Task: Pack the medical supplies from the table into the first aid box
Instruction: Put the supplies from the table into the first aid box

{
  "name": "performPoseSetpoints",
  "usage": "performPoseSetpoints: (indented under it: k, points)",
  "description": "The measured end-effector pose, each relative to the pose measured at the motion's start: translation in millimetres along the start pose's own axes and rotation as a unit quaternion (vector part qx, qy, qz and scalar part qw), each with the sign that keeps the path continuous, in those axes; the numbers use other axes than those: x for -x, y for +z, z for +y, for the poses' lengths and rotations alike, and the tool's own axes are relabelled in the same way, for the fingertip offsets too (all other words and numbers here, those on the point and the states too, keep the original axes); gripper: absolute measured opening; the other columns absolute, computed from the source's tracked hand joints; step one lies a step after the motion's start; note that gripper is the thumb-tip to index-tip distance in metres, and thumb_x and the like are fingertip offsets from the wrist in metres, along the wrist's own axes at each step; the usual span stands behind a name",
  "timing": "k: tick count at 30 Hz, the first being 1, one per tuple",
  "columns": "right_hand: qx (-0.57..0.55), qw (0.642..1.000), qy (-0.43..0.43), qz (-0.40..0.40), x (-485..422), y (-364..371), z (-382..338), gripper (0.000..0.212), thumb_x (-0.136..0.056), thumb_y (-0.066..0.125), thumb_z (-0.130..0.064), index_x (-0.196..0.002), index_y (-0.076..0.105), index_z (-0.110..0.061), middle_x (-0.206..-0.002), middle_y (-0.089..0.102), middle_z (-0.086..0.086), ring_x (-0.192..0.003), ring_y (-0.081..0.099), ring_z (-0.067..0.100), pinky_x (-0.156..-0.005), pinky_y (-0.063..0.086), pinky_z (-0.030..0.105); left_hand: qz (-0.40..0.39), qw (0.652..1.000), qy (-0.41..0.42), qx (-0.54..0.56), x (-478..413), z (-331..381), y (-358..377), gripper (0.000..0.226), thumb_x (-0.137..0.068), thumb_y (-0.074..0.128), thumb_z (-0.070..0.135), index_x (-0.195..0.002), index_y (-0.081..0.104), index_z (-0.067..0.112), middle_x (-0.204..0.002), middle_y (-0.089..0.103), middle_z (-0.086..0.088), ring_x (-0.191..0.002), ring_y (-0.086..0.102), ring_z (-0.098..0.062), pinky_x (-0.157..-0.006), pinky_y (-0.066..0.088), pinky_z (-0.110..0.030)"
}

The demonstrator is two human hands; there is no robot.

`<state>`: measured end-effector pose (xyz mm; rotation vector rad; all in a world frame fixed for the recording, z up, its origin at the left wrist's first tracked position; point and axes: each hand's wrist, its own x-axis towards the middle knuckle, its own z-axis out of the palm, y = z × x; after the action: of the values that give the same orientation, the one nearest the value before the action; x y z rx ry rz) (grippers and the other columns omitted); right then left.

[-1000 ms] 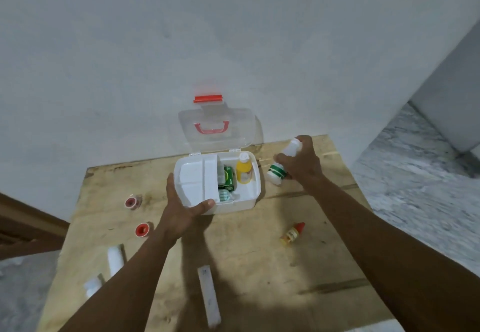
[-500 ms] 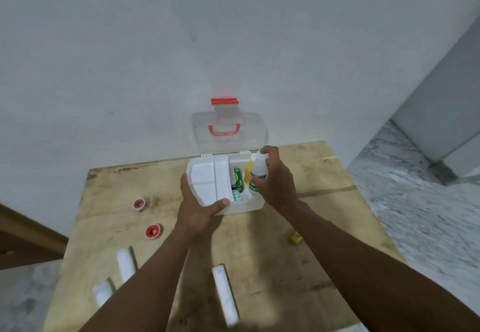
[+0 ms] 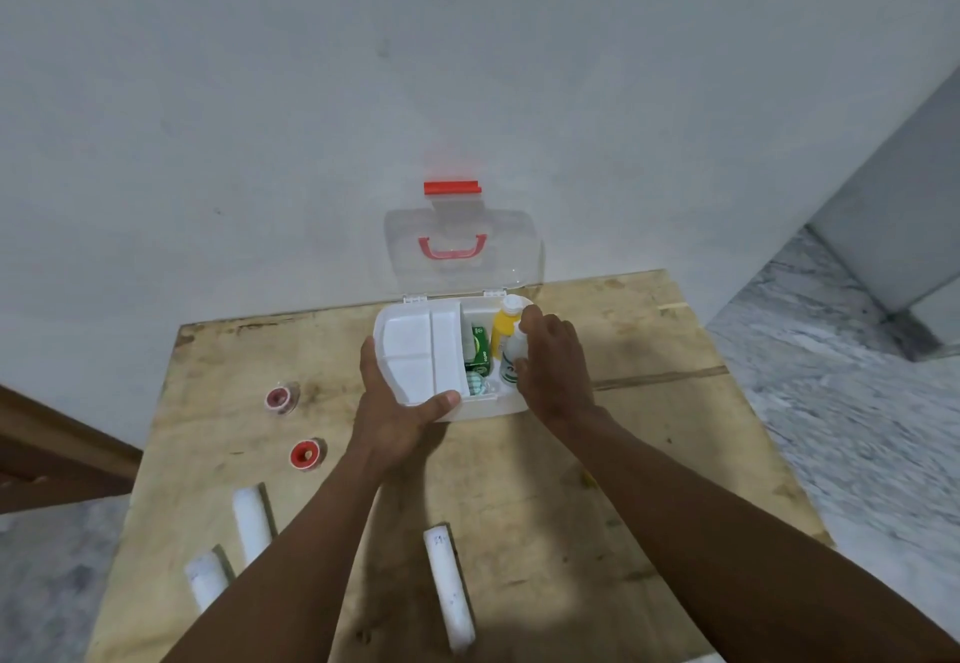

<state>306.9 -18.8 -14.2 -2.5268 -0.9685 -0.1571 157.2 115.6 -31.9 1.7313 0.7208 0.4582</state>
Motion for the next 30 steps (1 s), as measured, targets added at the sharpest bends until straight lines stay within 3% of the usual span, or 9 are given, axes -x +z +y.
performPoseSetpoints:
  k: [3, 7, 11, 14, 16, 21, 26, 30]
  points:
    - [-0.043, 0.999, 0.022, -0.011, 0, -5, -2, 0.050, -0.067, 0.065, 0.010, -0.112, 0.049, -0.006, -0.096, 0.058, 0.015, -0.086, 0.053, 0.035, -0.070, 0.042, 0.037, 0.002, 1.000, -0.003, 0.001, 1, 2, 0, 0.105, -0.059, 0.086, 0.039, -0.140, 0.020, 0.026, -0.121, 0.040, 0.028, -0.112, 0.046, 0.010, -0.080, 0.048, -0.014]
    - [-0.063, 0.997, 0.014, -0.032, 0, -14, -2, 0.051, -0.067, 0.065, 0.010, -0.114, 0.050, -0.002, -0.100, 0.057, 0.018, -0.090, 0.051, 0.035, -0.072, 0.030, 0.028, -0.003, 1.000, -0.008, 0.009, 1, 2, 0, 0.109, -0.058, 0.085, 0.039, -0.142, 0.018, 0.024, -0.117, 0.039, 0.033, -0.110, 0.045, 0.013, -0.077, 0.044, -0.014]
    - [-0.082, 0.995, 0.027, -0.047, 5, -26, -4, 0.051, -0.073, 0.064, 0.006, -0.120, 0.048, -0.004, -0.107, 0.053, 0.018, -0.096, 0.051, 0.033, -0.081, 0.040, 0.033, -0.012, 1.000, -0.015, -0.004, 2, 1, -1, 0.112, -0.057, 0.084, 0.040, -0.144, 0.014, 0.025, -0.122, 0.039, 0.014, -0.112, 0.047, -0.006, -0.084, 0.048, -0.024]
    - [-0.080, 0.994, 0.058, -0.036, 17, -36, -3, 0.039, -0.080, 0.058, 0.003, -0.117, 0.049, -0.004, -0.106, 0.053, 0.017, -0.095, 0.052, 0.034, -0.078, 0.039, 0.033, -0.017, 0.999, -0.029, -0.002, 4, 3, -2, 0.118, -0.057, 0.083, 0.039, -0.147, 0.009, 0.023, -0.124, 0.038, 0.010, -0.115, 0.045, -0.016, -0.098, 0.047, -0.042]
    - [-0.064, 0.993, 0.094, -0.042, 29, -42, 0, 0.034, -0.084, 0.056, -0.001, -0.116, 0.048, -0.005, -0.108, 0.052, 0.018, -0.096, 0.053, 0.036, -0.079, 0.040, 0.035, -0.020, 0.999, -0.043, 0.003, 5, 4, -3, 0.122, -0.056, 0.082, 0.040, -0.149, 0.005, 0.022, -0.126, 0.037, 0.008, -0.117, 0.042, -0.019, -0.103, 0.043, -0.047]
    - [-0.024, 0.971, 0.218, -0.099, 64, -55, 12, 0.029, -0.090, 0.050, -0.009, -0.118, 0.046, -0.007, -0.116, 0.053, 0.017, -0.102, 0.057, 0.036, -0.085, 0.044, 0.038, -0.029, 0.998, -0.057, 0.006, 4, 1, -3, 0.122, -0.068, 0.087, 0.030, -0.151, -0.002, 0.022, -0.139, 0.038, 0.002, -0.129, 0.041, -0.026, -0.108, 0.039, -0.049]
    - [0.006, 0.939, 0.296, -0.173, 91, -53, 32, 0.043, -0.094, 0.050, -0.022, -0.131, 0.040, -0.003, -0.125, 0.055, 0.021, -0.114, 0.056, 0.037, -0.092, 0.044, 0.038, -0.026, 0.997, -0.072, 0.007, 4, 2, -4, 0.130, -0.057, 0.085, 0.042, -0.152, -0.002, 0.024, -0.144, 0.036, 0.001, -0.131, 0.039, -0.026, -0.109, 0.038, -0.050]
    - [0.002, 0.918, 0.345, -0.195, 96, -53, 39, 0.047, -0.092, 0.053, -0.032, -0.127, 0.037, -0.005, -0.119, 0.060, 0.021, -0.106, 0.061, 0.039, -0.088, 0.049, 0.039, -0.019, 0.997, -0.068, 0.014, 4, 3, -3, 0.123, -0.067, 0.088, 0.031, -0.152, 0.000, 0.022, -0.143, 0.034, 0.002, -0.128, 0.037, -0.020, -0.109, 0.038, -0.047]
